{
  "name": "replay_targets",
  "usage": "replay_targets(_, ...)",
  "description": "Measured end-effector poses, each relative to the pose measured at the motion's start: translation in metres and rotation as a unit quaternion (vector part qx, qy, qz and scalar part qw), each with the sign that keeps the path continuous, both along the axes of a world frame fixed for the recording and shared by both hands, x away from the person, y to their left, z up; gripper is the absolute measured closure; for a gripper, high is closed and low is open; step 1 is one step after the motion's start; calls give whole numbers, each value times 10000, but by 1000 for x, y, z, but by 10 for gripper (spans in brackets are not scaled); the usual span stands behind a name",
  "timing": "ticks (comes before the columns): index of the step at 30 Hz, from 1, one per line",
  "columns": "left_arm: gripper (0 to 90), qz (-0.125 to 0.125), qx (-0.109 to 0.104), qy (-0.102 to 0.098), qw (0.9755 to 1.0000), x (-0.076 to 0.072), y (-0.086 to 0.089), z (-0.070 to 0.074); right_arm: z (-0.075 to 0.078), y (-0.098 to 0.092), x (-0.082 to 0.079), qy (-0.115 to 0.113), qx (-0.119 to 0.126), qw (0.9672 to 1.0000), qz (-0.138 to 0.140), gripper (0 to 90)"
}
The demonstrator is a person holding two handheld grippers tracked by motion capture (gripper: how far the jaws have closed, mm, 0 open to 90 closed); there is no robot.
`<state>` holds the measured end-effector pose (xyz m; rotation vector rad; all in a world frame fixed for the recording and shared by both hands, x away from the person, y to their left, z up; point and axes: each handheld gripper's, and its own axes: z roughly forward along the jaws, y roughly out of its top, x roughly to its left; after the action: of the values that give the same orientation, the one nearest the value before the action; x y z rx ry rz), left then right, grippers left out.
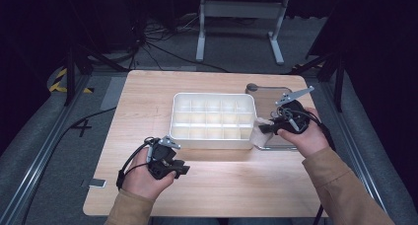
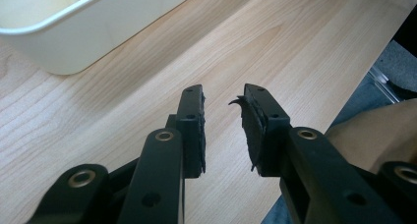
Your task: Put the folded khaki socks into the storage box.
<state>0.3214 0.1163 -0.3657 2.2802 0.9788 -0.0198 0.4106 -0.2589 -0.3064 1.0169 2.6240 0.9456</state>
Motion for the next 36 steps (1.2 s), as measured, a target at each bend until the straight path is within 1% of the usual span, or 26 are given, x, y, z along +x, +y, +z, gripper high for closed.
replay_targets(3, 704, -4, 4, -31, 10000, -1, 1, -1, 4, 2, 4, 23, -108, 9999, 50, 721)
replay_targets(7, 704, 54, 12, -2, 10000, -4, 5, -1, 9, 5, 11, 29, -297, 9995, 121, 719)
replay_targets(8, 703, 71, -13, -5, 10000, -4, 6, -1, 10, 6, 13, 31, -348, 9993, 154, 718)
replay_targets(11, 702, 93, 5, -26, 10000, -6, 9, -1, 14, 9, 19, -1, -497, 9985, 207, 716)
replay_targets(14, 698, 142, 26, 9, 9999, -8, 12, -3, 18, 11, 26, 38, -645, 9976, 265, 715)
replay_targets(16, 695, 186, 12, -28, 9998, -10, 15, -3, 20, 14, 30, 23, -747, 9967, 312, 715)
replay_targets(17, 693, 215, 8, -5, 9998, -11, 16, -2, 22, 15, 31, 26, -784, 9963, 337, 714)
replay_targets(19, 693, 265, -3, -25, 9996, -12, 18, -3, 23, 17, 33, 42, -816, 9960, 365, 714)
replay_targets(20, 691, 280, 1, -36, 9996, -13, 19, -3, 25, 21, 38, 38, -914, 9949, 426, 714)
replay_targets(21, 691, 275, 20, -41, 9996, -13, 20, -3, 25, 21, 38, 38, -914, 9949, 426, 714)
replay_targets(22, 692, 329, 6, -17, 9995, -15, 22, -4, 25, 24, 41, 43, -995, 9938, 490, 714)
replay_targets(25, 691, 357, 5, -14, 9994, -16, 23, -3, 24, 27, 44, 45, -1045, 9930, 553, 714)
replay_targets(26, 691, 329, 7, -34, 9995, -16, 24, -3, 22, 31, 49, 62, -1165, 9914, 595, 713)
replay_targets(29, 692, 362, 17, -24, 9993, -17, 25, -3, 21, 34, 52, 99, -1221, 9905, 628, 712)
replay_targets(30, 691, 363, 12, -30, 9993, -17, 26, -3, 19, 38, 55, 87, -1339, 9887, 668, 712)
replay_targets(31, 691, 362, 10, -28, 9993, -16, 26, -3, 18, 39, 56, 71, -1391, 9878, 695, 712)
replay_targets(32, 691, 362, 10, -28, 9993, -16, 26, -3, 18, 39, 56, 71, -1391, 9878, 695, 712)
replay_targets(36, 691, 356, 7, -28, 9994, -16, 25, -4, 15, 47, 59, 1, -1604, 9836, 828, 711)
